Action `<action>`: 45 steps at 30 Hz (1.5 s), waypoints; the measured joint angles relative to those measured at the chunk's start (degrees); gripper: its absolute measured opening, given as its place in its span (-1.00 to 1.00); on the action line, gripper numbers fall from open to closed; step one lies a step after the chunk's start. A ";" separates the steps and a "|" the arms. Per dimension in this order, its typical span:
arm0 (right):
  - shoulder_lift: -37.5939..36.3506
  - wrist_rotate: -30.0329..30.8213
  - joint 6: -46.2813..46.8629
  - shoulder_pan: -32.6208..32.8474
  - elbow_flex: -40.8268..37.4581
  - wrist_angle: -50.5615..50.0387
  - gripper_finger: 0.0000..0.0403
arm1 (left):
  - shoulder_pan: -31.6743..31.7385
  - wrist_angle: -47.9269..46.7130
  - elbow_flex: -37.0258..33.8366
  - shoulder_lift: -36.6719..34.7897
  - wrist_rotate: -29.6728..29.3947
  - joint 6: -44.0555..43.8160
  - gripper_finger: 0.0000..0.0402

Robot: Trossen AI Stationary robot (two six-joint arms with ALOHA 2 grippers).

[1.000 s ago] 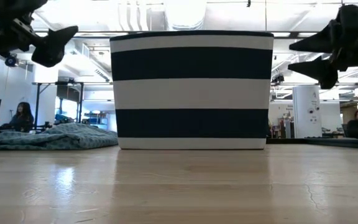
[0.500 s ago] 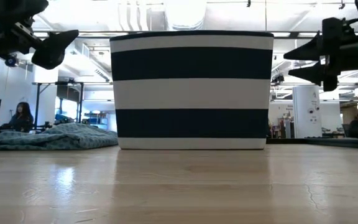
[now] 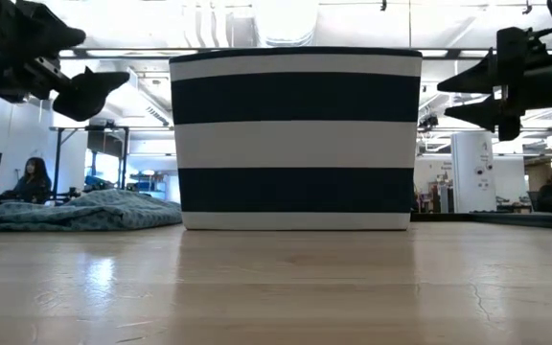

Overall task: Pick & place medical supplies in basket/bin
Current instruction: Return to Home Position

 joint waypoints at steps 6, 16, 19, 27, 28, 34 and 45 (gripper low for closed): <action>0.24 -0.02 0.00 0.02 0.00 -0.02 0.52 | 0.00 0.00 0.02 3.53 0.00 0.00 0.61; 0.62 -0.02 0.00 0.04 0.00 -0.01 0.52 | 0.00 0.03 0.02 9.46 0.00 0.00 0.61; 0.69 -0.02 0.00 0.04 0.00 -0.01 0.52 | 0.00 0.04 0.00 11.11 0.00 0.01 0.61; 0.69 -0.02 0.00 0.04 0.00 -0.02 0.52 | -0.01 0.03 0.01 15.03 0.00 0.00 0.61; 0.69 -0.02 0.00 0.04 0.00 -0.02 0.52 | -0.01 0.03 0.02 15.44 0.00 0.00 0.61; 0.69 -0.02 0.00 0.04 0.00 -0.02 0.52 | 0.00 0.03 0.02 17.75 0.00 0.00 0.61; 0.69 -0.02 0.00 0.04 0.00 -0.02 0.52 | 0.00 0.03 0.02 20.23 0.00 0.00 0.61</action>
